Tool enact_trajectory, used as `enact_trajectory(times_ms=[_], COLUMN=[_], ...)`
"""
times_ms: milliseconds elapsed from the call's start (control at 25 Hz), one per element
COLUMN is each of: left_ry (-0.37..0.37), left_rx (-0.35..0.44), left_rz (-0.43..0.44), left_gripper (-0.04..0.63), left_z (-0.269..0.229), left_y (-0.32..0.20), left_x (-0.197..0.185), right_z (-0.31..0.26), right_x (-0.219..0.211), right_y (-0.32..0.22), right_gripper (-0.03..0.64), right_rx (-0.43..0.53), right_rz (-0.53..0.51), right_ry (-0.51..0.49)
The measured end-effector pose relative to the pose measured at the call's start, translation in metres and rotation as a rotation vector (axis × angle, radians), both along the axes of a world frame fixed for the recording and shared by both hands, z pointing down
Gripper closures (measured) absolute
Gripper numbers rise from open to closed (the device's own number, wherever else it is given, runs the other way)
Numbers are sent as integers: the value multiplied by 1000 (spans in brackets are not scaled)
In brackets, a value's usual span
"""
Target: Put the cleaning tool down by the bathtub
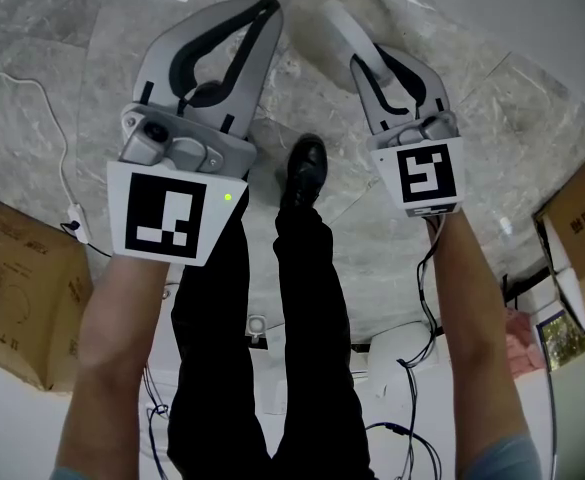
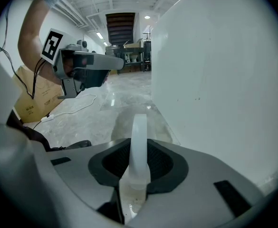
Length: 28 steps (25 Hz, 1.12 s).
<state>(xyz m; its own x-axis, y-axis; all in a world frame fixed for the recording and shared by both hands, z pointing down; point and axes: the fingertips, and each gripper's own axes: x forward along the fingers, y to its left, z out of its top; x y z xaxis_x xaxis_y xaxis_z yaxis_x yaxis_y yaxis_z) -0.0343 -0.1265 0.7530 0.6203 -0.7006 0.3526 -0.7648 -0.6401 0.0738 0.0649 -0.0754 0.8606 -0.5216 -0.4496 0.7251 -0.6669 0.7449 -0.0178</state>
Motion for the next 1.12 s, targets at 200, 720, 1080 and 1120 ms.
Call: enact_trajectory(times_ms=[200, 720, 1080, 1120], left_ry=[3, -8, -18, -18], left_rx=[-4, -12, -20, -22], left_rz=[3, 7, 17, 18], left_gripper=[580, 580, 580, 580], left_z=[2, 9, 14, 14], left_y=[5, 8, 9, 9], left_x=[0, -4, -7, -6], right_z=[9, 25, 35, 36], right_x=[-1, -2, -4, -4], right_y=[9, 12, 7, 6], right_gripper=[514, 512, 512, 512], right_rx=[-21, -68, -69, -70], right_rz=[1, 31, 26, 27], right_ry=[8, 35, 47, 50])
